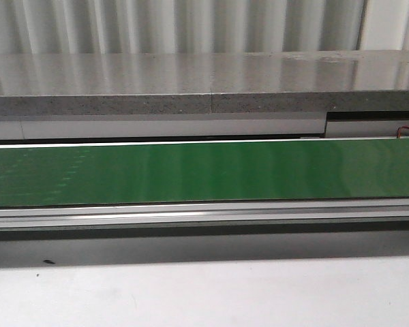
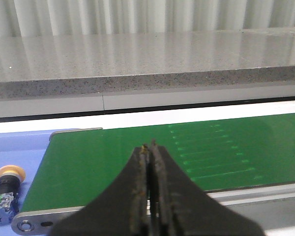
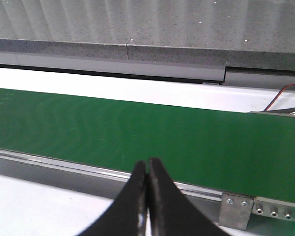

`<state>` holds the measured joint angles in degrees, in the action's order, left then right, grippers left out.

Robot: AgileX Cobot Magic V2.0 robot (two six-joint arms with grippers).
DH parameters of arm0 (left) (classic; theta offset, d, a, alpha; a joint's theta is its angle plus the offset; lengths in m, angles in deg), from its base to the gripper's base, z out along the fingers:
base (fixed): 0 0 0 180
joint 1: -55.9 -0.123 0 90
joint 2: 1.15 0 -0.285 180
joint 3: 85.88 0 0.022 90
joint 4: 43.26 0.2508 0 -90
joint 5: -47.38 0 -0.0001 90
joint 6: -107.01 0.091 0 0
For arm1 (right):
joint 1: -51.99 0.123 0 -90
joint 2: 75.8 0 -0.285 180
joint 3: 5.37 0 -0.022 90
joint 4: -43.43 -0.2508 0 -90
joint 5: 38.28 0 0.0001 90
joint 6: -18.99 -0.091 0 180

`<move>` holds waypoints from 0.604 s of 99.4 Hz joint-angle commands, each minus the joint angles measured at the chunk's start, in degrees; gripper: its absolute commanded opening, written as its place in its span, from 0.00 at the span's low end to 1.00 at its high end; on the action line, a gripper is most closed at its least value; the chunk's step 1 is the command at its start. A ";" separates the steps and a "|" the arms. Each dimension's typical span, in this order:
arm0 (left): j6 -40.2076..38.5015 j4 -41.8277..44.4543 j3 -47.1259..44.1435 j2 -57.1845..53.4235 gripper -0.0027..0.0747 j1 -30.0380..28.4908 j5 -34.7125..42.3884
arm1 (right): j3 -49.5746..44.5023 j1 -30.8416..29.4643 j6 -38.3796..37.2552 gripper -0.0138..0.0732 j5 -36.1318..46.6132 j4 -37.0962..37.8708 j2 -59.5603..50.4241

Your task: Move button from right to left

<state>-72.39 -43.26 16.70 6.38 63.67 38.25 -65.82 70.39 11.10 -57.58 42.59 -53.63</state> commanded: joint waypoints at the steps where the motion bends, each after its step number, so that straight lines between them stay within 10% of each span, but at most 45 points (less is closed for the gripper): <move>1: -0.60 -0.36 -2.17 -1.76 0.01 0.48 4.75 | 1.47 0.10 0.48 0.08 4.10 0.83 0.31; 60: -0.60 -0.36 -2.17 -1.76 0.01 0.48 4.75 | 1.34 0.10 0.48 0.08 3.86 0.83 0.31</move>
<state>-72.39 -43.26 16.70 6.38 63.67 38.37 -65.82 70.39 11.10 -57.79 42.59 -53.63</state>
